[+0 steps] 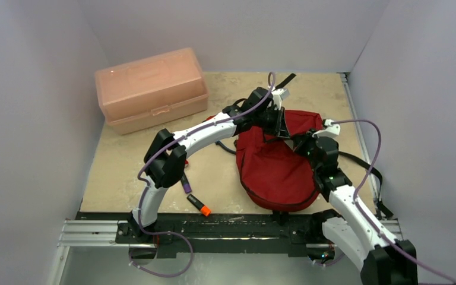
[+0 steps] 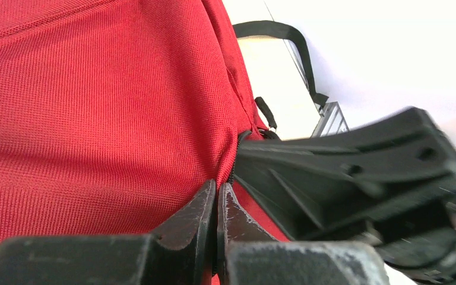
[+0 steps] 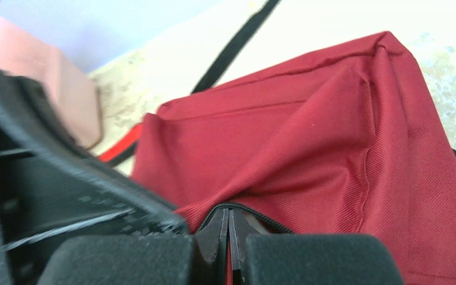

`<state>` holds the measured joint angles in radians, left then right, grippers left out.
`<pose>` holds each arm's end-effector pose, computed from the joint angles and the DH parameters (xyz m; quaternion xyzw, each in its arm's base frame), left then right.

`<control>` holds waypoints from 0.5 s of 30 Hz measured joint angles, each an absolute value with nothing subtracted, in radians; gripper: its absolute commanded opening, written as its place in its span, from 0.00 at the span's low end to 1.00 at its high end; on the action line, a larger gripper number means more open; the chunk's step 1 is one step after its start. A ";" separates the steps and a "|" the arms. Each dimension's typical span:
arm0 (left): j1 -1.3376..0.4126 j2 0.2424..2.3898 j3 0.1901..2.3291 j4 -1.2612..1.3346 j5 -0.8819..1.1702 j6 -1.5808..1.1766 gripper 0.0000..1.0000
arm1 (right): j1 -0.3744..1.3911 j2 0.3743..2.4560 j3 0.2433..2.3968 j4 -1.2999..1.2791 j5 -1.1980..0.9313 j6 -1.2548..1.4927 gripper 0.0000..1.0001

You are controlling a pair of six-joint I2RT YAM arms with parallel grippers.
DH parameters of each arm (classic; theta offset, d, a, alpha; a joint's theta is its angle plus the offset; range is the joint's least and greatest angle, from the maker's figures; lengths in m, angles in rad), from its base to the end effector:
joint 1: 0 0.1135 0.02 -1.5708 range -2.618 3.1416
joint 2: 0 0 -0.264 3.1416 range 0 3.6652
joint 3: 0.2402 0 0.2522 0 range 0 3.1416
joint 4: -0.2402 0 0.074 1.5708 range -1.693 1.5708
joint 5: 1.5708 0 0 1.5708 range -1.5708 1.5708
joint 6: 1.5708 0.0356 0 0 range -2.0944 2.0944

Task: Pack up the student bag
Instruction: Place the stationery in the student bag.

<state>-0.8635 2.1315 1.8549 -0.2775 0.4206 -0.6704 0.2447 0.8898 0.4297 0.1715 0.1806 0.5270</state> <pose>0.3158 -0.3918 0.2719 0.1835 0.8405 -0.4616 0.2162 0.1999 0.0433 0.2326 0.1657 0.7826 0.1572 0.5790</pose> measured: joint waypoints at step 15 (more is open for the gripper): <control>-0.854 2.131 1.848 -0.331 0.431 -0.671 0.00 | 0.233 0.877 0.436 0.105 -0.034 0.583 0.00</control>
